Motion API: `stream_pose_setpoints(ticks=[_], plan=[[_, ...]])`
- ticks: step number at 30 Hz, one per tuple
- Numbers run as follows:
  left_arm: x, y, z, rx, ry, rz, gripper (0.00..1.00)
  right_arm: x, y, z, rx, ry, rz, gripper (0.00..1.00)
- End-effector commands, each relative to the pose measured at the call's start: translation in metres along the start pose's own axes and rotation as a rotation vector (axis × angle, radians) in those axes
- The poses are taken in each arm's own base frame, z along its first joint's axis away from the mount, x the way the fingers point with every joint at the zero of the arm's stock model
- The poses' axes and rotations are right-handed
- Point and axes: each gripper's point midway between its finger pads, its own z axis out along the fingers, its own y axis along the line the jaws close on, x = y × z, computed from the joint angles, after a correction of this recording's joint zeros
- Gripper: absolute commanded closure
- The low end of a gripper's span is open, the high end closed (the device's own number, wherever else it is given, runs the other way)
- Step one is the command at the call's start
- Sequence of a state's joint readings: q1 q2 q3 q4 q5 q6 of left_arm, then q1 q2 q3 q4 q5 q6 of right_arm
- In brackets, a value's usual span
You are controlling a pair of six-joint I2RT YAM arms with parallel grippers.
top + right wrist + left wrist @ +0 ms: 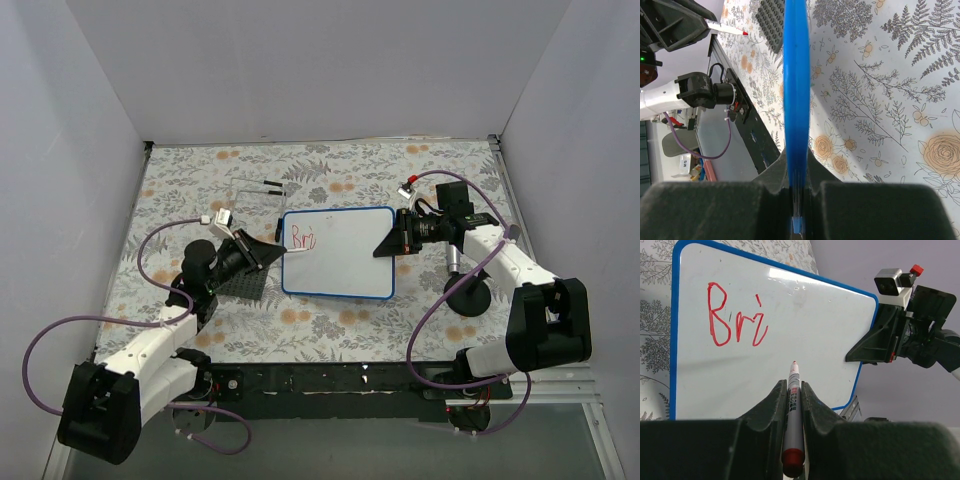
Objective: Write a sentence on the whiteboard
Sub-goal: Write with the whiteboard marker without the cap on the whiteboard.
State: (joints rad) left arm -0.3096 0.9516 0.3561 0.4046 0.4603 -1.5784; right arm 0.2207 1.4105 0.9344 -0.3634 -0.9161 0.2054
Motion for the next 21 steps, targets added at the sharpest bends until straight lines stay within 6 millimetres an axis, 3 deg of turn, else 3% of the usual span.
stream_pose_setpoints(ticks=[1, 14, 21], plan=[[-0.0007, -0.0025, -0.0054, 0.022, -0.023, 0.004, 1.0, -0.007, 0.0037, -0.0042, 0.0, -0.036, -0.09, 0.99], [0.0057, -0.0075, -0.0123, 0.1, -0.049, -0.032, 1.0, -0.0061, 0.0039, -0.004, -0.008, -0.036, -0.091, 0.99], [0.0069, -0.0075, -0.0039, 0.094, -0.02, -0.035, 1.0, -0.006, 0.0022, -0.0019, -0.015, -0.03, -0.08, 0.99]])
